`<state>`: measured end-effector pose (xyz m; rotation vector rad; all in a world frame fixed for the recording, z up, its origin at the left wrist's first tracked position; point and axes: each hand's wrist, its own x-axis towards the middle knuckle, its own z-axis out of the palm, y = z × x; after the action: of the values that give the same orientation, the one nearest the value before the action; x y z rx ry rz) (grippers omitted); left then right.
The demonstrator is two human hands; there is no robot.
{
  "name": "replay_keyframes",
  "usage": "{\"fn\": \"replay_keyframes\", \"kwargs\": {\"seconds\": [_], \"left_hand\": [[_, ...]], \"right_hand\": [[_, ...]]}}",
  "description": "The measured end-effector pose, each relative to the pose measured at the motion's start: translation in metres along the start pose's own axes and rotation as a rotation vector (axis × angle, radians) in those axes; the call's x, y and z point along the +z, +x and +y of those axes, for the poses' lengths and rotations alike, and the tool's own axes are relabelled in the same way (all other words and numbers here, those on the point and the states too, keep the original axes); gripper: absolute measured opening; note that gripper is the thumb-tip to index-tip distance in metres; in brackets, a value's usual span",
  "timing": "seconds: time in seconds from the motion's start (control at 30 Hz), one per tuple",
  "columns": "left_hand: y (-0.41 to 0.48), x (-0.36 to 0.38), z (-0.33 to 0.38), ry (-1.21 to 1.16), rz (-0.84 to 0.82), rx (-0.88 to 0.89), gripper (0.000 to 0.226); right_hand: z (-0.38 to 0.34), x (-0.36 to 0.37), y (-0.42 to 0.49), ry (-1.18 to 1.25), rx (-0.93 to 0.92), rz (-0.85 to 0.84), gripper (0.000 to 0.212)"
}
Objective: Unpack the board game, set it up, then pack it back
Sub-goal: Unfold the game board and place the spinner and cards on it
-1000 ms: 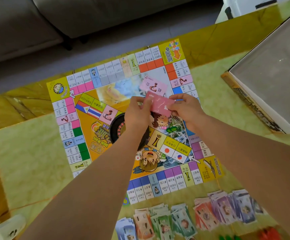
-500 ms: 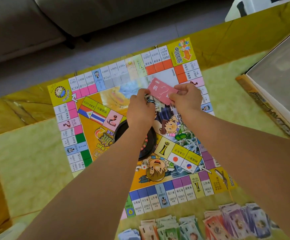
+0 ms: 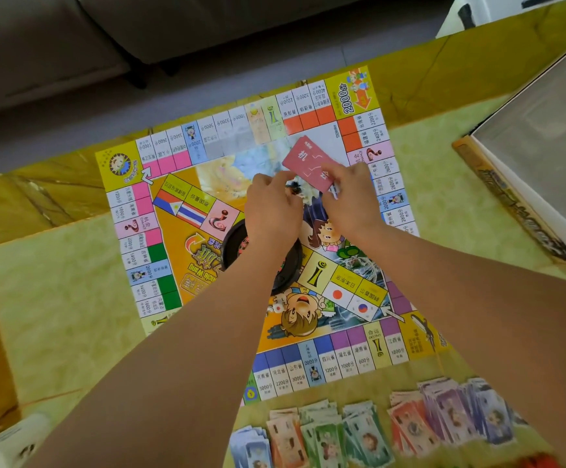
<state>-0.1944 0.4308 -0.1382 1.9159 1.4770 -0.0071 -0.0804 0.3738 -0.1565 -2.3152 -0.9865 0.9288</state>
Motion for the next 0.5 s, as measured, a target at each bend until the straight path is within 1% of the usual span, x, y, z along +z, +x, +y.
{"fn": "replay_keyframes", "kwargs": {"seconds": [0.07, 0.13, 0.2, 0.3, 0.4, 0.5], "left_hand": [[-0.016, -0.002, -0.004, -0.034, 0.081, 0.0, 0.034], [-0.037, -0.006, -0.005, -0.106, 0.129, -0.05, 0.029], [-0.059, -0.007, -0.009, -0.129, 0.129, -0.107, 0.027], [-0.094, -0.006, -0.022, -0.057, 0.127, -0.161, 0.023], [-0.131, -0.003, -0.046, -0.014, 0.163, -0.258, 0.018], [-0.172, 0.001, -0.073, 0.007, 0.178, -0.333, 0.022]], "right_hand": [[-0.006, -0.006, -0.012, 0.068, 0.015, -0.026, 0.04], [-0.009, -0.01, -0.029, 0.125, 0.038, -0.096, 0.03], [-0.008, -0.007, -0.05, 0.159, 0.05, -0.173, 0.02], [-0.006, 0.0, -0.083, 0.105, 0.021, -0.313, 0.011], [-0.001, 0.012, -0.12, 0.015, 0.022, -0.533, 0.013], [0.009, 0.027, -0.154, -0.03, 0.042, -0.692, 0.02]]}}
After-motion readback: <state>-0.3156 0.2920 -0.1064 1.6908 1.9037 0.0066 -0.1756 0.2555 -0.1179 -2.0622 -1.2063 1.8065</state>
